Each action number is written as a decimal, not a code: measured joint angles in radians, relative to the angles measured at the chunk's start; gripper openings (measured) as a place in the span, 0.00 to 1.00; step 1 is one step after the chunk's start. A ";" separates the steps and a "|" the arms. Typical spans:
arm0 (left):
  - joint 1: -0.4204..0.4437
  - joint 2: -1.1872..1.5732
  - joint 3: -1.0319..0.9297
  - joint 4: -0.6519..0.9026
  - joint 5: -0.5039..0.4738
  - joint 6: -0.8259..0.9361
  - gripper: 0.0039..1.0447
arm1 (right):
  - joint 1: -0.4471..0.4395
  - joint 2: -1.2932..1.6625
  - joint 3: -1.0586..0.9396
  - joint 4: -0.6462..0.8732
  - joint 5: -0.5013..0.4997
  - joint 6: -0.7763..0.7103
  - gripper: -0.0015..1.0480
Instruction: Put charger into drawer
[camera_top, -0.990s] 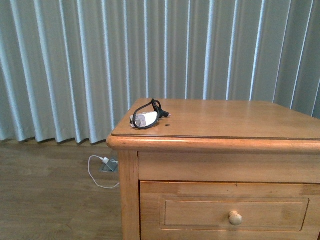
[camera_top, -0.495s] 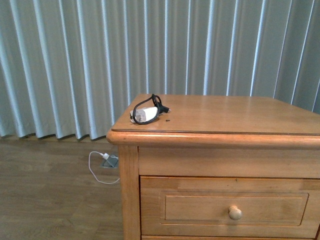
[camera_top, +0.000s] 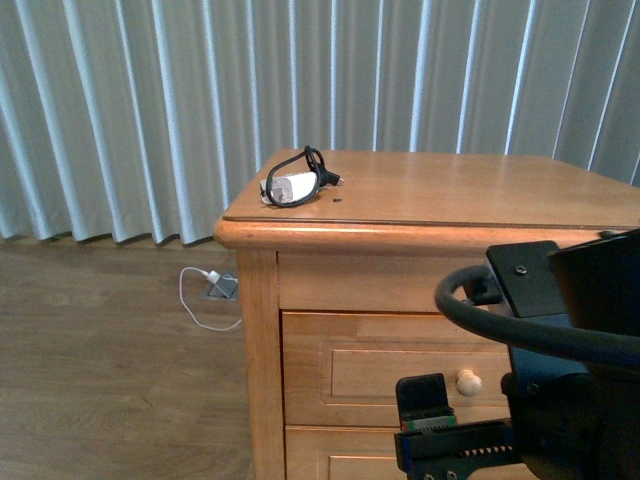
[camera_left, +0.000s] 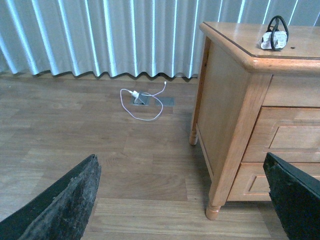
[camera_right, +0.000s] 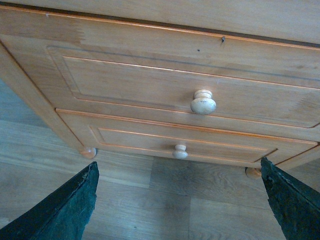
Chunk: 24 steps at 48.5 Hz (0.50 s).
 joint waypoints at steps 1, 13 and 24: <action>0.000 0.000 0.000 0.000 0.000 0.000 0.94 | -0.003 0.028 0.019 0.006 0.005 0.001 0.92; 0.000 0.000 0.000 0.000 0.000 0.000 0.94 | -0.034 0.217 0.183 0.040 0.031 -0.001 0.92; 0.000 0.000 0.000 0.000 0.000 0.000 0.94 | -0.043 0.309 0.265 0.040 0.031 0.000 0.92</action>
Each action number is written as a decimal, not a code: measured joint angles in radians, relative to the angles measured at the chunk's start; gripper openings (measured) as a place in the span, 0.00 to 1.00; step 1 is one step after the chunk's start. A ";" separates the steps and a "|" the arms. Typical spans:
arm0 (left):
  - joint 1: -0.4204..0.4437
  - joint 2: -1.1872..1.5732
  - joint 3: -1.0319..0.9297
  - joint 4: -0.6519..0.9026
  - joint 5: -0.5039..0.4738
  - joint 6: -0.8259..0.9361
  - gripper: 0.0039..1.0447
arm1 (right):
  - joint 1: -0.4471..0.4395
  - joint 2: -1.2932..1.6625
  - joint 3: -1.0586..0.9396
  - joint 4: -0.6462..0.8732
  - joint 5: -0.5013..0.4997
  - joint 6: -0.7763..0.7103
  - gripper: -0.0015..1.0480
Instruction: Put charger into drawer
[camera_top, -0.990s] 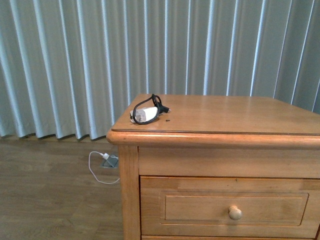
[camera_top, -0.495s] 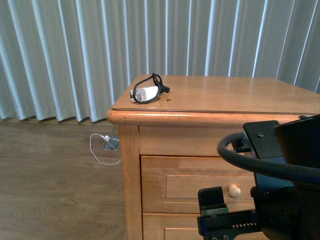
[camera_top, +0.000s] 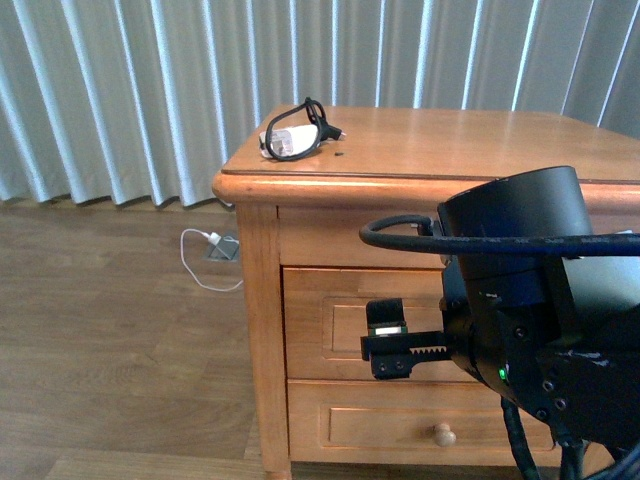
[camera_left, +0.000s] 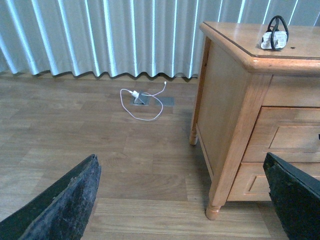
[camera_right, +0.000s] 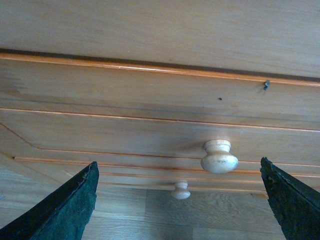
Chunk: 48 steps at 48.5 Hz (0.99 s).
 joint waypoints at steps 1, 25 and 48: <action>0.000 0.000 0.000 0.000 0.000 0.000 0.94 | -0.001 0.003 0.003 0.001 0.000 0.000 0.92; 0.000 0.000 0.000 0.000 0.000 0.000 0.94 | -0.047 0.136 0.079 0.064 0.010 -0.006 0.92; 0.000 0.000 0.000 0.000 0.000 0.000 0.94 | -0.073 0.171 0.079 0.102 -0.004 -0.047 0.92</action>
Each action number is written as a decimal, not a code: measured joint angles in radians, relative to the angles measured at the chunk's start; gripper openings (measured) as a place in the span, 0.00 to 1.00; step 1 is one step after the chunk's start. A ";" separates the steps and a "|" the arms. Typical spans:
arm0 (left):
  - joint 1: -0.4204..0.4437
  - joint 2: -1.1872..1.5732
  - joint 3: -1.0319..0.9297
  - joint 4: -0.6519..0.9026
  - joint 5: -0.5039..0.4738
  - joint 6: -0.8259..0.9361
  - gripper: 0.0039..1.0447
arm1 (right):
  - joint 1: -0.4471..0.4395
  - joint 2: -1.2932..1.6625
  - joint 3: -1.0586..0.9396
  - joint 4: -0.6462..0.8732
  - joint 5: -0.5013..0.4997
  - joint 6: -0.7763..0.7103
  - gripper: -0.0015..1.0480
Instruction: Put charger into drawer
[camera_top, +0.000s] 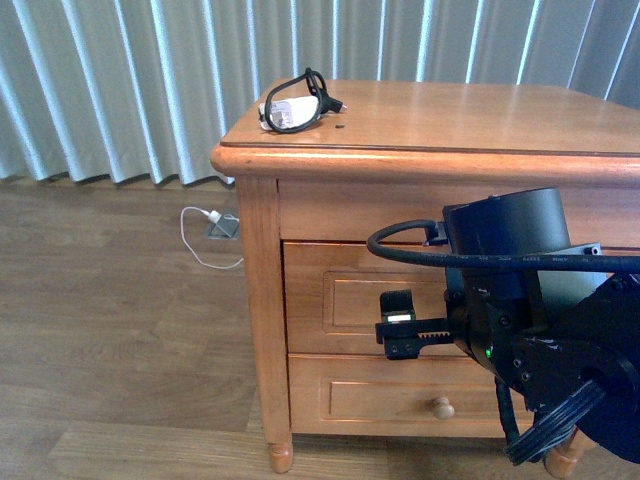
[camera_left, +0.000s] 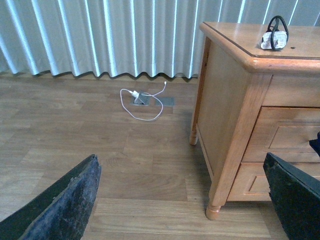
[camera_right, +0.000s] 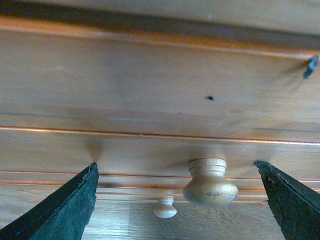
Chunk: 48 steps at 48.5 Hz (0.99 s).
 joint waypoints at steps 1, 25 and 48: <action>0.000 0.000 0.000 0.000 0.000 0.000 0.94 | -0.001 0.001 0.000 0.001 0.000 0.000 0.92; 0.000 0.000 0.000 0.000 0.000 0.000 0.94 | -0.014 0.012 -0.003 0.021 -0.008 -0.010 0.70; 0.000 0.000 0.000 0.000 0.000 0.000 0.94 | -0.026 0.013 -0.021 0.044 -0.002 -0.022 0.23</action>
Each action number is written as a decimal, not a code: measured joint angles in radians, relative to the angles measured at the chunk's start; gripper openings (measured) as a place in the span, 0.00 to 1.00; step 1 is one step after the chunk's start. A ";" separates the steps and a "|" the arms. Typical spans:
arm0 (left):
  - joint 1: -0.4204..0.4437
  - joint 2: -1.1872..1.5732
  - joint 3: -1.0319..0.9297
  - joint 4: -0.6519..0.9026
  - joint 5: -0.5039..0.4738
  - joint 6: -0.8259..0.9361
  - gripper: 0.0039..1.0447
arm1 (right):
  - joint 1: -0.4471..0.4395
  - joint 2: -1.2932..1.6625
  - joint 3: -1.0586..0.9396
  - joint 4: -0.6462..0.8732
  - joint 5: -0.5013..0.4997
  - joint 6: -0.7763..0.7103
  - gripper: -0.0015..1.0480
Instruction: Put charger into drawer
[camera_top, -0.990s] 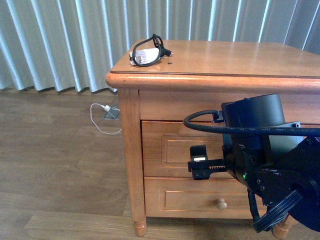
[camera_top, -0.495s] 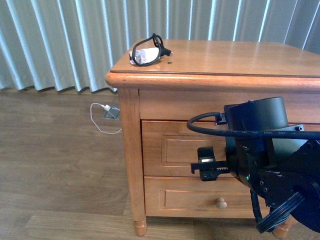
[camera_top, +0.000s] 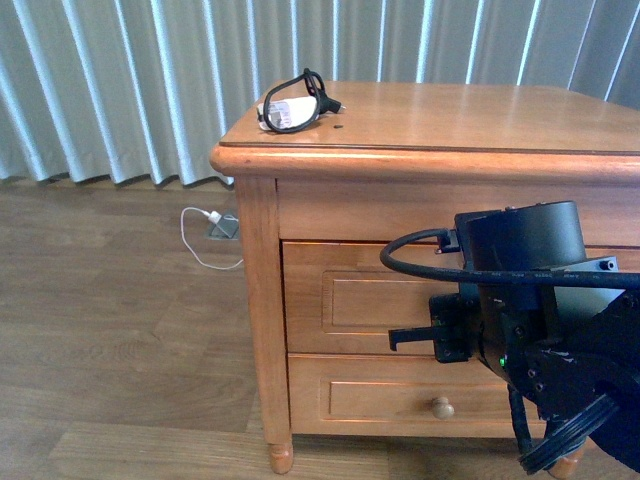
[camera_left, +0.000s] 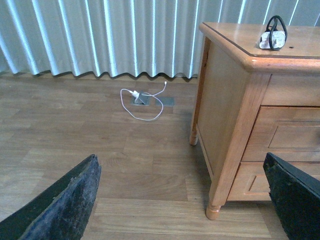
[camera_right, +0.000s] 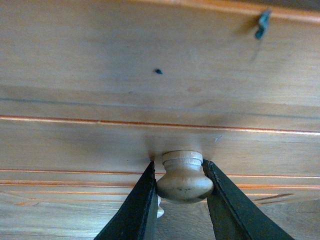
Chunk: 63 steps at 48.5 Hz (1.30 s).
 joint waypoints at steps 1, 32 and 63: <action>0.000 0.000 0.000 0.000 0.000 0.000 0.94 | 0.000 -0.001 -0.002 0.000 -0.002 0.000 0.23; 0.000 0.000 0.000 0.000 0.000 0.000 0.94 | 0.016 -0.330 -0.357 -0.136 -0.146 0.013 0.22; 0.000 0.000 0.000 0.000 0.000 0.000 0.94 | 0.130 -0.953 -0.637 -0.485 -0.187 0.044 0.51</action>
